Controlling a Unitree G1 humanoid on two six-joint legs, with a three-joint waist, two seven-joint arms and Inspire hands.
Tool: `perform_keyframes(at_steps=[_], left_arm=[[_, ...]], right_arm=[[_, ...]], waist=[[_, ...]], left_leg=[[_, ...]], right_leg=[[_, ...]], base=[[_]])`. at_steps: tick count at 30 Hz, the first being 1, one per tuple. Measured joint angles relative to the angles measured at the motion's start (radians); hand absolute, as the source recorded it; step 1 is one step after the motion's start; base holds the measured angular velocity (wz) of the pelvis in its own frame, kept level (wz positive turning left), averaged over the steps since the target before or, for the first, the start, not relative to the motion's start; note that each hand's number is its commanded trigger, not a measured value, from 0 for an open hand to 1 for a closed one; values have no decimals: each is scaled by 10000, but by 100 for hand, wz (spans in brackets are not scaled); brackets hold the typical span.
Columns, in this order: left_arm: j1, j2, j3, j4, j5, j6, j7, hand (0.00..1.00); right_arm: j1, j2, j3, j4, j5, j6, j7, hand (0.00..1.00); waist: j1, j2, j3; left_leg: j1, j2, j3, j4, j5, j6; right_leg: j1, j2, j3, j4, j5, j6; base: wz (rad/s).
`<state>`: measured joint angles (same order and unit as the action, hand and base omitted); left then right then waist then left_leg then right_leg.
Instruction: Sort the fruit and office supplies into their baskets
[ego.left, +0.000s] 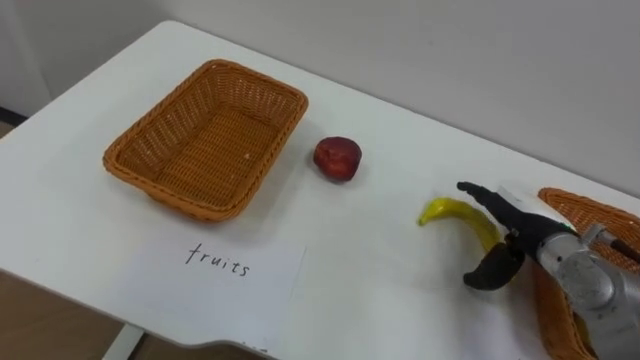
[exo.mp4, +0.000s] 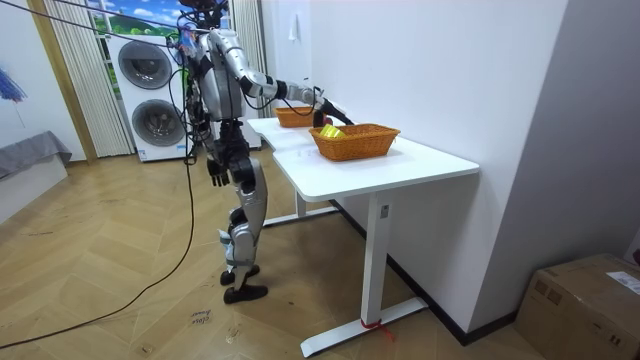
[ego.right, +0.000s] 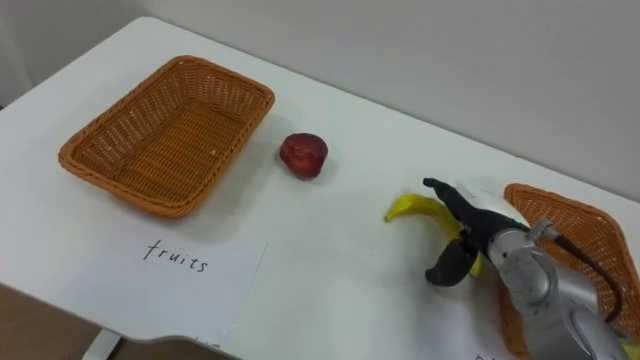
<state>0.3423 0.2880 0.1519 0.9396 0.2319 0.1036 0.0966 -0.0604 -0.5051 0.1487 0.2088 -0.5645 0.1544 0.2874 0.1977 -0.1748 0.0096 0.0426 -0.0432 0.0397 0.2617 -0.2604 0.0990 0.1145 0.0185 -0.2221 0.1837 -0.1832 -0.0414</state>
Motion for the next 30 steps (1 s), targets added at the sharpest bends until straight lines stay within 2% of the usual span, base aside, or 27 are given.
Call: perform_keyframes(at_steps=[9,16,18,24,30], left_arm=[[-82,15,4,0,154,212,-8,0],[-235,15,-4,1,162,209,0,0],[-237,15,-10,9,157,207,2,0],[-290,15,-14,79,159,176,3,0],[-423,15,-14,250,156,142,2,0]], right_arm=[[-295,5,317,535,-1002,217,111,0],[-485,4,364,544,-1490,214,226,0],[-591,4,395,589,-1531,213,328,0],[-830,4,638,631,-1546,196,437,0],[-1032,3,679,944,-1513,134,530,0]], waist=[[35,-1,2],[86,-7,5],[88,-12,12],[77,-24,25],[308,-35,37]], left_leg=[[-76,-22,-130,79,0,0],[-225,-24,-138,128,0,-1],[-227,-24,-147,129,0,-1],[-241,-26,-167,122,0,0],[-298,-30,-187,149,0,0]], right_leg=[[-12,-7,-72,2,0,0],[-141,-8,-78,5,0,0],[-135,-19,-247,5,0,0],[-141,-23,-300,6,0,0],[-165,-28,-322,5,0,0]], base=[[4],[0],[0],[0],[1]])
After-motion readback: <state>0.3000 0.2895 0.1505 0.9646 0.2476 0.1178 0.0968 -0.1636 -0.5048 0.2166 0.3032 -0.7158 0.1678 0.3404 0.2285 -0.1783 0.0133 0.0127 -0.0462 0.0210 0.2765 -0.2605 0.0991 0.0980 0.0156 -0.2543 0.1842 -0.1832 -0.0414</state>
